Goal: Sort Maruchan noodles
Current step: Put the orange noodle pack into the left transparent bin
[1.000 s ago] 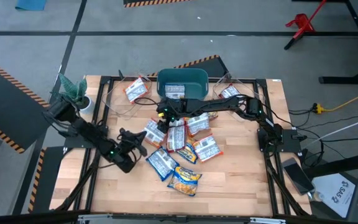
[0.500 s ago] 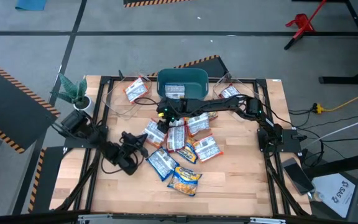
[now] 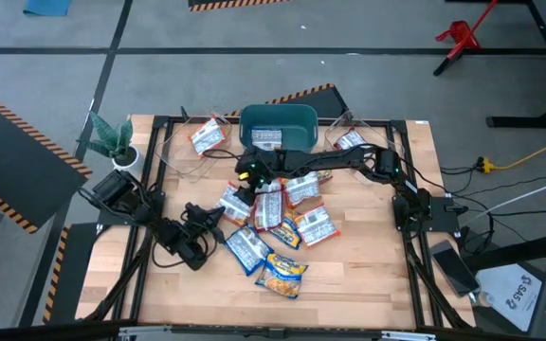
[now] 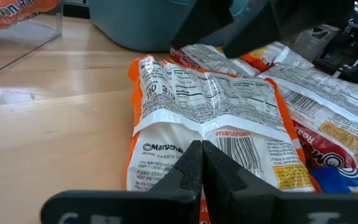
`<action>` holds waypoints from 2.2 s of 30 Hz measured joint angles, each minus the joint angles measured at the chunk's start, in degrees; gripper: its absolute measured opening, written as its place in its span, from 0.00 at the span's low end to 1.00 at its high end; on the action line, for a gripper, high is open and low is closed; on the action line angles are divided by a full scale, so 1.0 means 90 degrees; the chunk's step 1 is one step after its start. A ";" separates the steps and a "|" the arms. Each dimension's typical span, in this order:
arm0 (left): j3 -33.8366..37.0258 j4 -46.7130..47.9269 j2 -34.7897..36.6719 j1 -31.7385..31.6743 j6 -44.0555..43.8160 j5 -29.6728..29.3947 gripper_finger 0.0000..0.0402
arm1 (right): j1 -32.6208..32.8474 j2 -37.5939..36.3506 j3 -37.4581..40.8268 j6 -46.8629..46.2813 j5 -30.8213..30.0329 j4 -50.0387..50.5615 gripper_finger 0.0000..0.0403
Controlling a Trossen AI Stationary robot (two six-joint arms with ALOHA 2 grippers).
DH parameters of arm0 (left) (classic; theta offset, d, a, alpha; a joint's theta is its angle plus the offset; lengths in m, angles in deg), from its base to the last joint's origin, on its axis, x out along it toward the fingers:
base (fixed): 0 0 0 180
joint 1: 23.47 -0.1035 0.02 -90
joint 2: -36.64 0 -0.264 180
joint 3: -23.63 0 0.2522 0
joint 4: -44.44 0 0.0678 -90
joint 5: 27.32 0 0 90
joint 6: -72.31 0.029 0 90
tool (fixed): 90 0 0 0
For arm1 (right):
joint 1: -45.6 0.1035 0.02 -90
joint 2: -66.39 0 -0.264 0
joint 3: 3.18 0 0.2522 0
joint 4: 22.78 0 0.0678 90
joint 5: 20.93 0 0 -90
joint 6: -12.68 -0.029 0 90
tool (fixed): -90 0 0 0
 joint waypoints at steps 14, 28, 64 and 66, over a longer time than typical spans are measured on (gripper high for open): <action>0.0001 0.0063 -0.0009 0.0118 0.0030 0.0102 0.00 | -0.0075 0.0044 0.0004 0.0470 0.0114 -0.0042 0.75; -0.0284 0.0163 -0.0512 0.0220 0.0151 -0.0029 0.00 | -0.0251 0.0503 0.0002 0.0184 0.0740 -0.0101 0.75; -0.0380 0.0149 -0.0522 0.0097 0.0246 -0.0128 0.00 | 0.0019 0.0571 -0.0272 -0.0189 0.2216 0.0142 0.45; -0.0466 0.0134 -0.0520 0.0092 0.0410 -0.0091 0.00 | 0.0045 0.0571 -0.0444 -0.0167 0.2257 0.0258 0.40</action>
